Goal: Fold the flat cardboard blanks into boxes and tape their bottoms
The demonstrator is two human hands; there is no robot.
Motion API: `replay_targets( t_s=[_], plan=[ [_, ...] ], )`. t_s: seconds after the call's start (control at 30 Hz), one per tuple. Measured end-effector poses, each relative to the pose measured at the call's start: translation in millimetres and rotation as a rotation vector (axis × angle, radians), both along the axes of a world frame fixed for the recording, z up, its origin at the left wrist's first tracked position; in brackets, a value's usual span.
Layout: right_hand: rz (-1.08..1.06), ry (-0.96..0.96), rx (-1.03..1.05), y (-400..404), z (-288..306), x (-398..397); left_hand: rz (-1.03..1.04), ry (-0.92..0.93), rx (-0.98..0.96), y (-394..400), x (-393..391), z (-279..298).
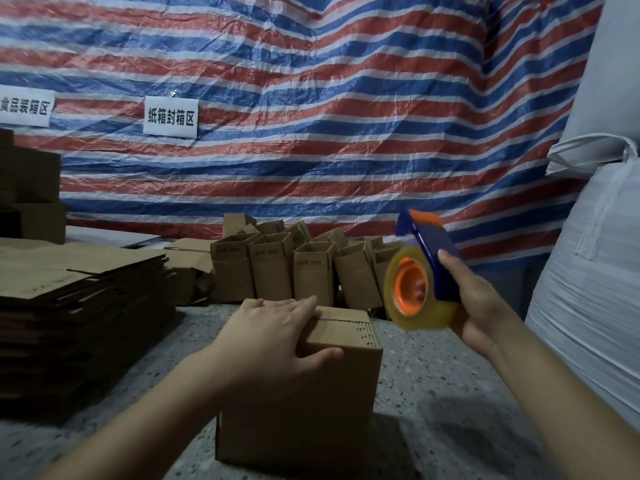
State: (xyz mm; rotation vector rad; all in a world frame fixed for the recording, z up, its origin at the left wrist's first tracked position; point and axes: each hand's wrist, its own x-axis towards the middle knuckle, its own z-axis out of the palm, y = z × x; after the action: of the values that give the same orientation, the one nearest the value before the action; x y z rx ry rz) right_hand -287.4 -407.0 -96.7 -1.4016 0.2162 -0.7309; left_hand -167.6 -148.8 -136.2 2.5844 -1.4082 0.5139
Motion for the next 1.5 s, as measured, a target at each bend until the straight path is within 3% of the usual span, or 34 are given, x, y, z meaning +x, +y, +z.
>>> replay_targets(
  t_s=[0.13,0.4,0.83,1.0,1.23,1.4,1.5],
  plan=[
    [0.272,-0.124,0.114,31,13,6,-0.035,0.077,-0.066,-2,0,2],
    [0.527,-0.149,0.188,75,10,13,-0.047,0.200,-0.193,-4,-4,7],
    [0.500,-0.069,-0.062,83,19,26,-0.016,0.189,-0.215,-2,-9,8],
    [0.452,0.126,-0.185,76,45,28,0.002,0.202,-0.224,-2,-9,9],
    [0.461,0.411,-0.236,61,93,34,0.008,0.631,-0.373,2,0,19],
    [0.443,0.565,-0.306,60,95,49,-0.006,1.094,-0.741,-1,12,27],
    [0.439,0.581,-0.281,54,90,53,0.079,1.236,-0.893,-3,18,39]
  ],
)
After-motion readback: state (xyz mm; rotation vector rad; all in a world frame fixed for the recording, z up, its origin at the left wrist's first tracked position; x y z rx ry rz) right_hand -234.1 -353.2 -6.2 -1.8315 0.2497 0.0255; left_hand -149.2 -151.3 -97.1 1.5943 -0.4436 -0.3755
